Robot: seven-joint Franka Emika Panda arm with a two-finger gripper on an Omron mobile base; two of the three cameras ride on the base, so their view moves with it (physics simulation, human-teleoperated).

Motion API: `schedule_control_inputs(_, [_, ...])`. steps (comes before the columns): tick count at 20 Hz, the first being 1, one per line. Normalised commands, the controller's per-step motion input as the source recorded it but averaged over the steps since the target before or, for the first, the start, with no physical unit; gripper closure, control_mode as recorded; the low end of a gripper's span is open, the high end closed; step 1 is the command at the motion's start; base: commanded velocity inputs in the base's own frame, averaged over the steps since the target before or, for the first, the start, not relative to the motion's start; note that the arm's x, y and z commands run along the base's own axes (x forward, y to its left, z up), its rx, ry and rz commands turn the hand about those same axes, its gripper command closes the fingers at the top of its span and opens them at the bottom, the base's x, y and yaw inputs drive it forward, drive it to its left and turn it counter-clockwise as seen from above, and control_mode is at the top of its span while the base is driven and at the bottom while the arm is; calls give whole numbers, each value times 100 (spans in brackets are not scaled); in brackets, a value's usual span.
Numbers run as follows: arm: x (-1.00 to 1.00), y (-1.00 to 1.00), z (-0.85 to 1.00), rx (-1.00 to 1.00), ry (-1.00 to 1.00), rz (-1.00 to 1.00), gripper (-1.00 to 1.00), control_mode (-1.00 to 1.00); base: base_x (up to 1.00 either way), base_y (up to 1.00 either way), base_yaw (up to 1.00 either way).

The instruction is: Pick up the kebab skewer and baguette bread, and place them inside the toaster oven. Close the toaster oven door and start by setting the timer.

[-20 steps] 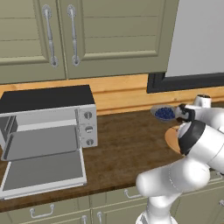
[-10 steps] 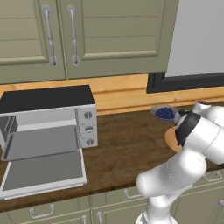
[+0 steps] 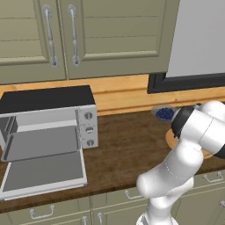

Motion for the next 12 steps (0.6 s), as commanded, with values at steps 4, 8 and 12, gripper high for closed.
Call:
schedule_control_inputs(4, [3,-6,-7,0,0,0,-100,-100,0,0,0])
schedule_control_inputs(8, [0,-2,-22,0,0,0,-100,-100,0,0,0])
schedule_control_inputs(12, [0,0,-34,0,-1,0,100,-100,0,0,0])
